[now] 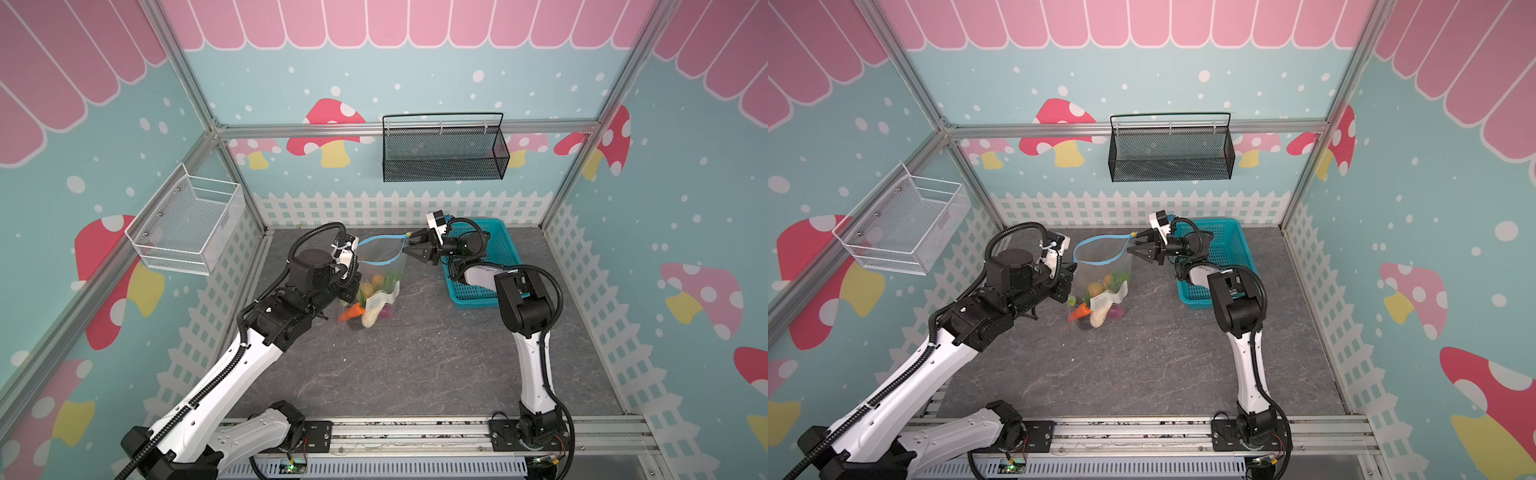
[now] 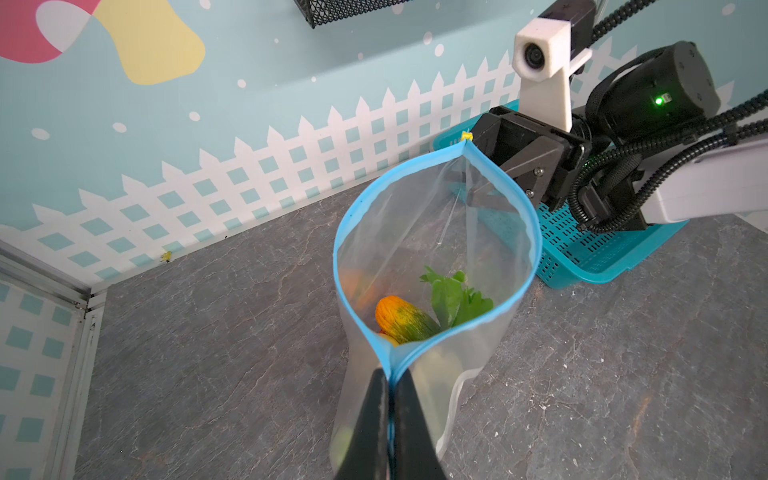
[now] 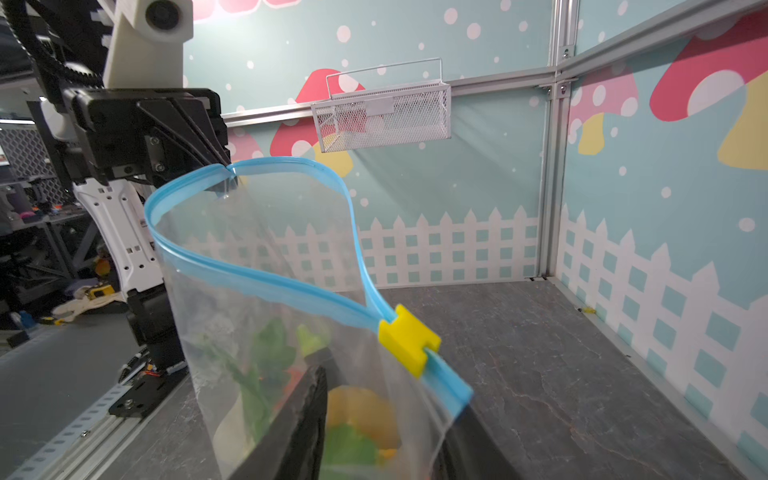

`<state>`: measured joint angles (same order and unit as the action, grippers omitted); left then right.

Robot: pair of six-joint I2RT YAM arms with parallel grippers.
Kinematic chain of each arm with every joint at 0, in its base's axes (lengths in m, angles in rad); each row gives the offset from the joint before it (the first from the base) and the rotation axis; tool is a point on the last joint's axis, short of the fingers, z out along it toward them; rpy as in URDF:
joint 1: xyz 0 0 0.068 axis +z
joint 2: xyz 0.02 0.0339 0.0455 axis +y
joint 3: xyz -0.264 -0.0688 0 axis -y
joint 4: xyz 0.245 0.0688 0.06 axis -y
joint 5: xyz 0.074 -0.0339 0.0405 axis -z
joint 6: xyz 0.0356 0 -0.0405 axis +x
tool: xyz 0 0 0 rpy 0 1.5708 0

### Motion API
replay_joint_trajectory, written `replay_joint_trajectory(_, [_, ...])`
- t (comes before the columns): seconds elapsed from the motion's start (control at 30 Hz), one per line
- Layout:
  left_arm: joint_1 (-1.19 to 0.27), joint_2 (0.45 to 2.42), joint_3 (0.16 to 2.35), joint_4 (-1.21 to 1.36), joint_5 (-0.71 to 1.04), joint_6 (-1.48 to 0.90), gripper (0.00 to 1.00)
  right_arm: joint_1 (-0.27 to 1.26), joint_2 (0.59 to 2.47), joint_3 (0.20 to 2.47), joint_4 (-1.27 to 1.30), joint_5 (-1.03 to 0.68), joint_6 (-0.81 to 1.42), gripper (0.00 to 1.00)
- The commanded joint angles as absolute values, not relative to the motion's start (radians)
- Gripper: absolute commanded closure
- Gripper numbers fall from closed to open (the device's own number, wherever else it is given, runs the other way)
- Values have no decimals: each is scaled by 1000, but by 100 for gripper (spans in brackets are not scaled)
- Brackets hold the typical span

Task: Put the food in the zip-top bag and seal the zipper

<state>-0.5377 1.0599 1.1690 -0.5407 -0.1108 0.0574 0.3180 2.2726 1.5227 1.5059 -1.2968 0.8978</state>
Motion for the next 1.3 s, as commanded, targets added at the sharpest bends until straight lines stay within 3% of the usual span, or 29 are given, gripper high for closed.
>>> replay_joint_trajectory(0.0, [-531, 1036, 1160, -504, -102, 80, 100, 313, 2258, 1511, 1579, -1315, 928, 71])
replay_joint_trajectory(0.2, [-526, 1025, 1159, -508, -104, 75, 100, 303, 2218, 1493, 1578, -1316, 931, 87])
replay_joint_trajectory(0.47, [-520, 1007, 1158, -523, -117, 68, 100, 304, 2109, 1389, 1541, -1315, 878, 100])
replay_joint_trajectory(0.67, [-507, 975, 1156, -550, -138, 51, 100, 304, 1950, 1257, 1383, -1312, 734, 100])
replay_joint_trajectory(0.97, [-415, 928, 1107, -559, -143, -45, 100, 298, 1659, 1115, 848, -1271, 355, 100])
replay_joint_trajectory(1.27, [-304, 942, 1067, -524, -53, -123, 100, 291, 1491, 1018, 531, -1179, 160, 100])
